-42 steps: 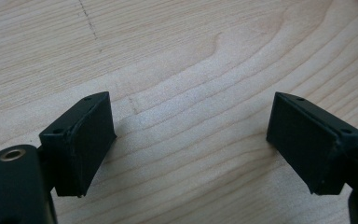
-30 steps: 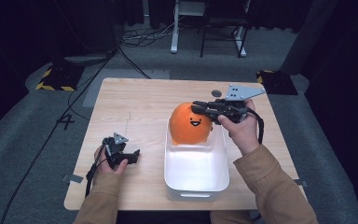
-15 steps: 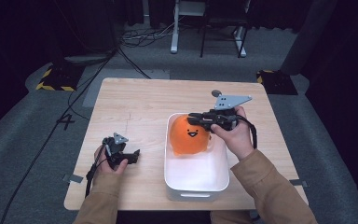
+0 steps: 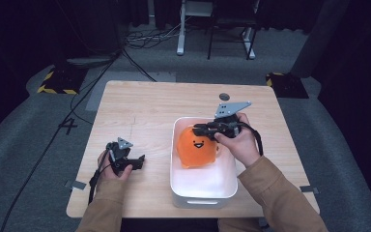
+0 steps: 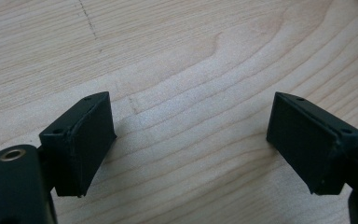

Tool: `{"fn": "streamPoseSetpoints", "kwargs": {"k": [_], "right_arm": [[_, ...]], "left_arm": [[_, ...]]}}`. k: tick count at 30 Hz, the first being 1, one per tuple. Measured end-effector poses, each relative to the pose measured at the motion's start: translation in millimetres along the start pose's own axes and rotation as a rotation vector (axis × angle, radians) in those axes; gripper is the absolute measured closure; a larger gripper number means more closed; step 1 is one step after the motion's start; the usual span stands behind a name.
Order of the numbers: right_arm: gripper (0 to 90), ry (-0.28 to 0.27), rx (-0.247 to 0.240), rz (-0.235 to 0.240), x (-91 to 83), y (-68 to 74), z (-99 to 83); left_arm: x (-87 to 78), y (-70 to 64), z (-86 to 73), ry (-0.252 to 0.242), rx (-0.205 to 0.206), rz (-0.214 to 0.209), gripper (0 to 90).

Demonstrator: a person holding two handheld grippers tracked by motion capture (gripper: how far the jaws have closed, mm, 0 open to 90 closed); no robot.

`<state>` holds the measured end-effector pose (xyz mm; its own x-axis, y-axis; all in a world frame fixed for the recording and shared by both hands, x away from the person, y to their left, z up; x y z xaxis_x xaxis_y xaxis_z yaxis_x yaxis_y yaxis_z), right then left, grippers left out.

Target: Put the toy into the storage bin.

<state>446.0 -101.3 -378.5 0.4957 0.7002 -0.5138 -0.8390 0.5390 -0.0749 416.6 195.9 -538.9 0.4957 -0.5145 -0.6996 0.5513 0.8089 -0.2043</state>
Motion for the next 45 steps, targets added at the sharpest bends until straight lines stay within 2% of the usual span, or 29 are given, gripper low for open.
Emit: {"fn": "streamPoseSetpoints", "kwargs": {"k": [11, 21, 30, 45], "right_arm": [[79.5, 0.057, 0.0, 0.013, 7.2, 1.5, -7.5], [78.8, 0.139, -0.01, 0.002, 13.4, -0.6, -18.4], [76.1, 0.153, 0.015, 0.005, 13.4, -2.4, -20.5], [71.3, 0.154, 0.018, 0.015, 5.0, -8.0, -25.4]], "left_arm": [[0.0, 0.0, 0.0, 0.0, 0.0, 0.0, 15.3], [0.0, 0.0, 0.0, 0.0, 0.0, 0.0, 15.3], [0.0, 0.0, 0.0, 0.0, 0.0, 0.0, 15.3], [0.0, 0.0, -0.1, 0.0, 0.0, 0.0, 15.3]]}}
Point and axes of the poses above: each handheld gripper's, and its own axes: x roughly forward along the jaws, z roughly out of its top, y roughly to its left, the point moved 5 cm from there along x, roughly forward along the jaws, and after that the axes turned 14 degrees about -z, right-handed, at the moved point
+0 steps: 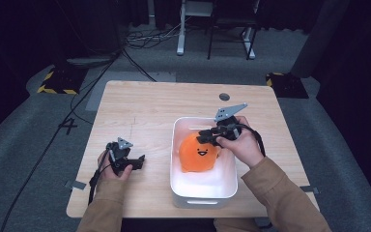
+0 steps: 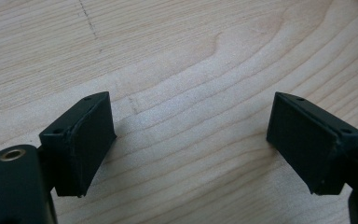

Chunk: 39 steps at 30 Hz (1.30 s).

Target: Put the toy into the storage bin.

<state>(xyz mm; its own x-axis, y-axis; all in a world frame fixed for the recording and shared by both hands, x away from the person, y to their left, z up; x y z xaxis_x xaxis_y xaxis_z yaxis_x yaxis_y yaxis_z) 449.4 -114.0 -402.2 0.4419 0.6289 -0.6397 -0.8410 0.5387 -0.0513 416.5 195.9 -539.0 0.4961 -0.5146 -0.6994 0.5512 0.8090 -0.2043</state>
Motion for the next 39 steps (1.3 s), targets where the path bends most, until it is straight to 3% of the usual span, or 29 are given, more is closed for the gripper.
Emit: {"fn": "streamPoseSetpoints", "kwargs": {"k": [6, 18, 34, 39], "right_arm": [[64.8, -0.039, 0.025, 0.002, -6.8, -4.1, 0.1], [54.4, -0.113, 0.05, -0.04, -30.5, -11.8, 3.8], [36.6, -0.194, 0.131, -0.2, -78.2, -47.4, -12.8], [31.8, -0.188, 0.14, -0.247, -91.2, -56.9, -22.7]], "left_arm": [[0.0, -0.1, 0.0, 0.0, -0.002, 0.0, 15.3], [0.0, 0.0, 0.0, 0.0, -0.001, 0.0, 15.3], [0.0, 0.1, 0.2, 0.006, 0.0, -0.006, 15.0], [0.9, 0.8, 1.0, 0.0, 0.004, -0.009, 14.6]]}}
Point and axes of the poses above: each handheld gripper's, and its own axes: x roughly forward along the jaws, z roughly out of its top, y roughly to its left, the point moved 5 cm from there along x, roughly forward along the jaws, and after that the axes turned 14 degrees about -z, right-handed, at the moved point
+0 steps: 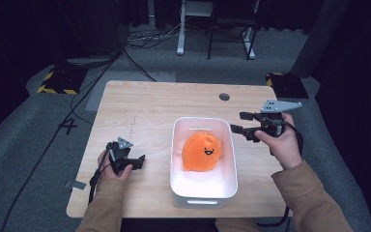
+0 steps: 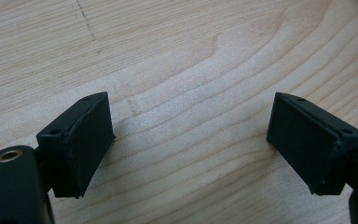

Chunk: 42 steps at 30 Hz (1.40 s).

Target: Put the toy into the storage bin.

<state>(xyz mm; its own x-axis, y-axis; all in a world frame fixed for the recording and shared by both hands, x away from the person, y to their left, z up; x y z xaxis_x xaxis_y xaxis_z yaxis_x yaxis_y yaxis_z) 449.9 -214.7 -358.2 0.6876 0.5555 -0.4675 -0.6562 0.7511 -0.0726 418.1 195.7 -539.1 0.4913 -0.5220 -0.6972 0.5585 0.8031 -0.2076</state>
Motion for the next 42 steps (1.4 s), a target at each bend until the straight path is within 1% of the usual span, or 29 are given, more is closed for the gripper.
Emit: {"fn": "streamPoseSetpoints", "kwargs": {"k": [2, 3, 6, 8, 10, 12, 14, 16, 17, 18, 20, 21, 23, 28, 31, 33, 35, 37, 39, 42], "right_arm": [[30.5, 0.008, -0.006, -0.031, -4.8, -5.8, -3.4], [30.2, 0.012, 0.001, -0.045, -7.0, -8.3, -4.9], [29.5, 0.016, 0.014, -0.073, -13.9, -17.0, -10.0], [28.1, 0.025, 0.021, -0.091, -17.3, -22.0, -13.9], [26.8, 0.051, 0.026, -0.125, -20.3, -28.6, -20.1], [24.9, 0.079, 0.049, -0.155, -22.5, -33.7, -25.9], [24.6, 0.103, 0.058, -0.187, -24.9, -39.3, -31.3], [24.0, 0.118, 0.077, -0.205, -26.6, -44.0, -36.3], [23.7, 0.128, 0.085, -0.205, -27.4, -45.5, -38.2], [23.5, 0.137, 0.103, -0.204, -27.9, -47.5, -41.2], [23.1, 0.15, 0.108, -0.199, -28.2, -51.1, -46.1], [22.7, 0.159, 0.12, -0.202, -28.1, -52.7, -49.5], [21.9, 0.171, 0.119, -0.216, -28.0, -55.8, -54.9], [21.0, 0.203, 0.158, -0.251, -27.3, -62.4, -72.4], [21.6, 0.236, 0.174, -0.282, -26.0, -66.9, -86.4], [21.6, 0.257, 0.176, -0.295, -25.6, -69.7, -94.8], [21.6, 0.269, 0.178, -0.301, -25.3, -71.6, -101.8], [21.4, 0.279, 0.19, -0.29, -24.8, -72.4, -109.2], [21.1, 0.286, 0.199, -0.29, -24.1, -73.7, -116.3], [20.5, 0.29, 0.217, -0.303, -22.1, -75.8, -127.5]], "left_arm": [[0.0, 0.3, 0.3, -0.001, 0.0, 0.0, 14.6], [0.2, 0.4, 0.4, -0.001, 0.0, -0.003, 14.6], [0.4, 1.3, 0.9, 0.002, 0.003, -0.008, 14.7], [0.4, 1.9, 1.2, 0.0, 0.004, -0.003, 14.6], [0.5, 2.0, 1.3, 0.001, 0.005, -0.005, 14.7], [0.6, 2.1, 1.3, 0.0, 0.005, -0.003, 14.7], [0.6, 2.1, 1.3, 0.0, 0.005, -0.003, 14.7], [0.5, 2.1, 1.3, 0.0, 0.005, -0.003, 14.7], [0.5, 2.1, 1.3, 0.0, 0.005, -0.003, 14.7], [0.5, 2.1, 1.3, 0.0, 0.005, -0.003, 14.7], [0.5, 2.2, 1.3, 0.001, 0.007, -0.003, 14.7], [0.6, 1.9, 1.2, 0.002, 0.006, -0.005, 14.7], [0.6, 1.9, 1.2, 0.003, 0.006, -0.006, 14.7], [0.6, 1.9, 1.3, 0.003, 0.008, -0.004, 14.7], [0.6, 1.9, 1.3, 0.003, 0.007, -0.003, 14.7], [0.6, 1.9, 1.3, 0.002, 0.007, -0.003, 14.7], [0.6, 1.9, 1.3, 0.003, 0.008, -0.003, 14.7], [0.6, 1.9, 1.3, 0.003, 0.008, -0.003, 14.7], [0.6, 1.9, 1.3, 0.003, 0.008, -0.003, 14.7], [0.5, 1.9, 1.3, 0.003, 0.008, -0.003, 14.7]]}}
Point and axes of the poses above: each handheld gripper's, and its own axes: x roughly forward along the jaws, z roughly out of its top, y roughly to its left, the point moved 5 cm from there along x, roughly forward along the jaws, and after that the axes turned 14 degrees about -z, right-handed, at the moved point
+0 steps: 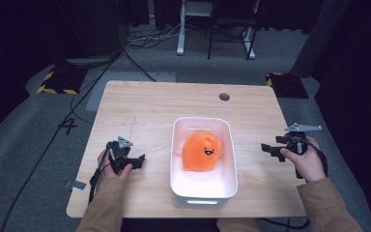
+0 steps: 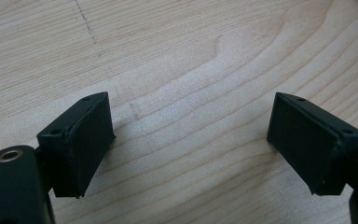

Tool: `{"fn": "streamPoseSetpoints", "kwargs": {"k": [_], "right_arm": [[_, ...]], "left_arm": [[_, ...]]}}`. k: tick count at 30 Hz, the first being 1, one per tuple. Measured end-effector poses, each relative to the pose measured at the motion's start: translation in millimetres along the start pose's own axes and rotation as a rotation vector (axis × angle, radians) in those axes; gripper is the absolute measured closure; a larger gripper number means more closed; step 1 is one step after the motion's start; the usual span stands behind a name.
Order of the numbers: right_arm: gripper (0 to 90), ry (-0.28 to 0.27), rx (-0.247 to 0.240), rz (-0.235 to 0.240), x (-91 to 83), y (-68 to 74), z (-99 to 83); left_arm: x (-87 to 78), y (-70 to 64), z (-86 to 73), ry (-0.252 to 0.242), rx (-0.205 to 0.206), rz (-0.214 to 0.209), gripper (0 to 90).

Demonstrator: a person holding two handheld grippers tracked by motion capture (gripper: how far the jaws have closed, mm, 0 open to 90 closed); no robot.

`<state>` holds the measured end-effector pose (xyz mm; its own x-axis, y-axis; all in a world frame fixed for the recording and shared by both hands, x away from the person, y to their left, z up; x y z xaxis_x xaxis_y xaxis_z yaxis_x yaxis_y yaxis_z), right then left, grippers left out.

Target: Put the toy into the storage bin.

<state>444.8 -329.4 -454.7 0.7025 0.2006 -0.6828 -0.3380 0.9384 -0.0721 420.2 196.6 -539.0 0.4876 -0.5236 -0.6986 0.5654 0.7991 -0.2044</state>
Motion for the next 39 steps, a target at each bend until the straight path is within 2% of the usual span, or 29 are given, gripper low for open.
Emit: {"fn": "streamPoseSetpoints", "kwargs": {"k": [2, 4, 12, 16, 22, 29, 32, 39], "right_arm": [[20.4, 0.002, 0.035, -0.009, 4.2, -1.2, -5.7], [20.4, 0.017, 0.05, -0.016, 8.3, -1.8, -12.7], [19.8, 0.062, 0.023, -0.065, 23.1, -6.7, -39.5], [19.7, 0.078, 0.014, -0.065, 27.8, -7.1, -50.4], [18.1, 0.07, -0.019, -0.079, 35.4, -4.3, -66.5], [15.6, 0.003, -0.063, -0.093, 38.0, -3.6, -75.1], [14.8, -0.031, -0.063, -0.095, 39.5, -3.4, -76.4], [14.6, -0.028, -0.053, -0.095, 38.2, -1.7, -77.4]], "left_arm": [[0.0, 0.0, 0.0, 0.0, 0.0, 0.001, 14.7], [0.0, 0.0, 0.0, 0.0, 0.0, 0.001, 14.7], [0.0, 0.0, 0.0, 0.0, 0.0, 0.0, 14.7], [0.0, 0.0, 0.0, 0.0, 0.0, 0.001, 14.7], [0.0, 0.0, 0.0, 0.0, 0.0, 0.001, 14.7], [0.0, 0.0, 0.0, 0.0, 0.0, 0.002, 14.7], [0.0, 0.0, 0.0, 0.0, 0.0, 0.001, 14.7], [-0.7, 0.5, 0.0, -0.008, -0.014, -0.009, 15.0]]}}
Point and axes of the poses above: each handheld gripper's, and its own axes: x roughly forward along the jaws, z roughly out of its top, y roughly to its left, the point moved 5 cm from there along x, roughly forward along the jaws, and after that the axes turned 14 degrees about -z, right-handed, at the moved point
